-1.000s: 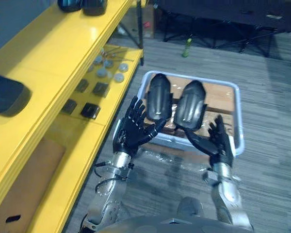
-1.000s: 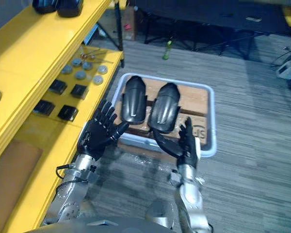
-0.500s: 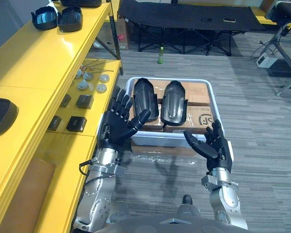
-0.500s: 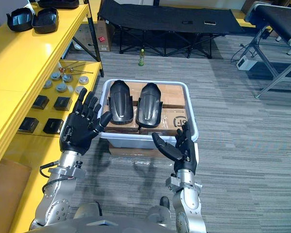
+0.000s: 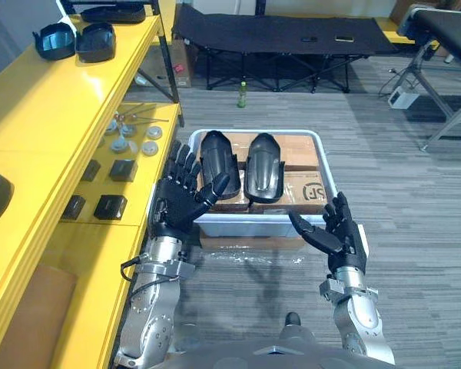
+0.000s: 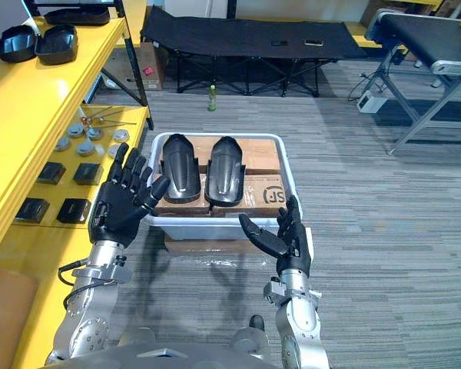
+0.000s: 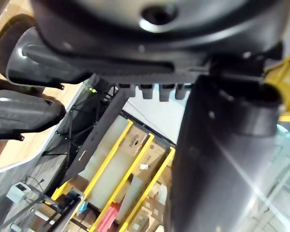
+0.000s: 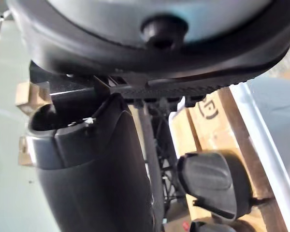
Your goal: Walk over and take three plastic housings, then place them on the shelf
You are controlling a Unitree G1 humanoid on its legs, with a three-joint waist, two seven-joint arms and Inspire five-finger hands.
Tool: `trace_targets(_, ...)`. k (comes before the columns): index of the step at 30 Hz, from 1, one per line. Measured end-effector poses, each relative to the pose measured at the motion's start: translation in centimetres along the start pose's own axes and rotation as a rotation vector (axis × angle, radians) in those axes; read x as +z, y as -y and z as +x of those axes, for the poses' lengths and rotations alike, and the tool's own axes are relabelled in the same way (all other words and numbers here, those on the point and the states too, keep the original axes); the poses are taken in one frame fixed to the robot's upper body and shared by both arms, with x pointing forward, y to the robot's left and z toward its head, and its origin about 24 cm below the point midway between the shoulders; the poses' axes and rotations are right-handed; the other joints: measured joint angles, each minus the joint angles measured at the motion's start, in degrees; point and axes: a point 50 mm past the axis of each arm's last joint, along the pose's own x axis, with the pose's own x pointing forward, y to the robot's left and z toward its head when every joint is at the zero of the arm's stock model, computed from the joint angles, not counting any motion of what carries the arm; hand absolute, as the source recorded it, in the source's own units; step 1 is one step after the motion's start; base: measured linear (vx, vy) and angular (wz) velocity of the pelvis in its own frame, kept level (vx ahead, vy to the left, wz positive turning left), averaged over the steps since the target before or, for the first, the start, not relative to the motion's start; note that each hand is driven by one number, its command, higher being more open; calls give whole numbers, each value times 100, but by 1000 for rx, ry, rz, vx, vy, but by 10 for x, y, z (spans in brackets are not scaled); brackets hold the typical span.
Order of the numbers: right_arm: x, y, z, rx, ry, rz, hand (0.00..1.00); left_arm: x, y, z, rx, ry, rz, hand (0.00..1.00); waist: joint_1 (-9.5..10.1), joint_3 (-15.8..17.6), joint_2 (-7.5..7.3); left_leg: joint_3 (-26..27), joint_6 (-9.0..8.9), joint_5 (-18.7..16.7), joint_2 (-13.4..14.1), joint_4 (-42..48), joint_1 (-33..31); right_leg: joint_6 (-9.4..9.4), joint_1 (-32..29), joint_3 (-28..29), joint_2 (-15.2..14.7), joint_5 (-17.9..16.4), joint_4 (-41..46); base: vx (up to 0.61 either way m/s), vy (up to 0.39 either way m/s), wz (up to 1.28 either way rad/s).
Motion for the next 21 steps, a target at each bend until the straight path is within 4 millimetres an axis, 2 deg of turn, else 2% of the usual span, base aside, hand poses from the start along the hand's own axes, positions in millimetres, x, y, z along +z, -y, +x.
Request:
trace_targets(2, -4, 1, -1, -1, -35, -53, 100, 1, 0, 1, 6, 11, -10, 100, -25, -16, 13, 46, -4, 20, -4, -91, 69, -11, 17, -35, -6, -5, 34, -18, -7, -7)
trace_targets(3, -7, 2, -3, -5, -55, -56, 100, 1, 1, 1, -3, 12, -11, 100, -29, -8, -1, 45, 4, 6, -13, -67, 69, -81, -45, -89, -36, -46, 189, -37, 29, 4)
trace_targets(5, -10, 3, -4, -17, -75, -56, 100, 1, 1, 1, -18, 14, -8, 100, -40, 21, -48, 41, 127, -99, -29, 71, 44, -202, -230, -179, -108, -118, 648, -40, 49, -1)
trace_targets(6, -11, 3, -3, -34, -80, -54, 100, 2, 0, 2, -27, 16, -7, 100, -24, 52, -50, 54, 178, -239, -25, 275, 39, -312, -539, -191, -195, -182, 1368, -86, 81, -12)
trace_targets(8, -13, -1, -4, -69, -83, -30, 100, 7, -5, 3, -32, 30, 25, 100, -6, 211, -243, 208, 236, -464, -114, 566, 181, -439, -1081, -116, -475, -156, 2652, -125, 123, -32)
trace_targets(9, -14, -3, -5, -75, -88, -19, 100, 10, -10, 2, -23, 33, 46, 100, 14, 251, -292, 251, 285, -489, -90, 582, 290, -539, -1137, -117, -506, -95, 2768, -87, 56, -39)
trace_targets(11, -12, -3, -5, -71, -73, -14, 100, 18, -16, 3, -14, 67, 43, 100, -7, 227, -339, 298, 293, -492, -64, 595, 244, -738, -1003, -89, -377, -276, 2166, -43, -8, -25)
trace_targets(12, -10, -3, -4, -73, -61, -11, 100, 21, -17, 5, -16, 85, 39, 100, -10, 226, -334, 307, 289, -498, -42, 629, 155, -770, -938, -29, -312, -320, 1857, -27, -27, -7)
trace_targets(13, -7, 1, -3, -81, -37, -7, 100, 25, -14, 10, -35, 116, 33, 100, -25, 241, -301, 243, 255, -524, 0, 757, -68, -713, -787, 85, -215, -401, 1294, -15, -65, 12)
trace_targets(14, -4, 6, -2, -95, -24, -9, 100, 28, -10, 17, -59, 136, 27, 100, -56, 290, -261, 146, 195, -557, 59, 888, -266, -294, -657, 121, -120, -330, 968, 6, -80, 22)
trace_targets(15, -3, 9, -1, -102, -20, -11, 100, 28, -9, 19, -65, 142, 23, 100, -83, 364, -199, 96, 160, -579, 91, 933, -302, -214, -625, 98, -92, -280, 960, 24, -71, 41)
trace_targets(16, -3, 14, -2, -116, -17, -13, 100, 27, -6, 19, -74, 138, 15, 100, -212, 487, -50, -73, 149, -587, 129, 977, -314, -178, -634, 184, -61, -304, 1287, 48, -21, 68)
trace_targets(17, -5, 23, -7, -135, -29, -12, 100, 20, 0, 19, -96, 108, -1, 100, -345, 557, 82, -294, 99, -566, 157, 964, -227, -300, -623, 512, 27, -404, 1740, 68, 0, 102)
trace_targets(19, -12, 33, -20, -139, -72, -21, 100, 15, 7, 18, -137, 85, -19, 100, -418, 546, 62, -587, 31, -564, 161, 932, -64, -324, -415, 691, 99, -728, 2150, 85, -40, 92)
trace_targets(20, -15, 32, -24, -127, -88, -23, 100, 13, 9, 17, -144, 80, -22, 100, -413, 483, -8, -734, -41, -601, 181, 937, -47, -179, -274, 611, 102, -970, 2171, 73, -105, 52)
trace_targets(21, -16, 30, -25, -116, -90, -21, 100, 13, 9, 17, -144, 80, -26, 100, -408, 470, -9, -779, -80, -609, 206, 937, -50, -138, -221, 523, 105, -1099, 2142, 80, -154, 35)
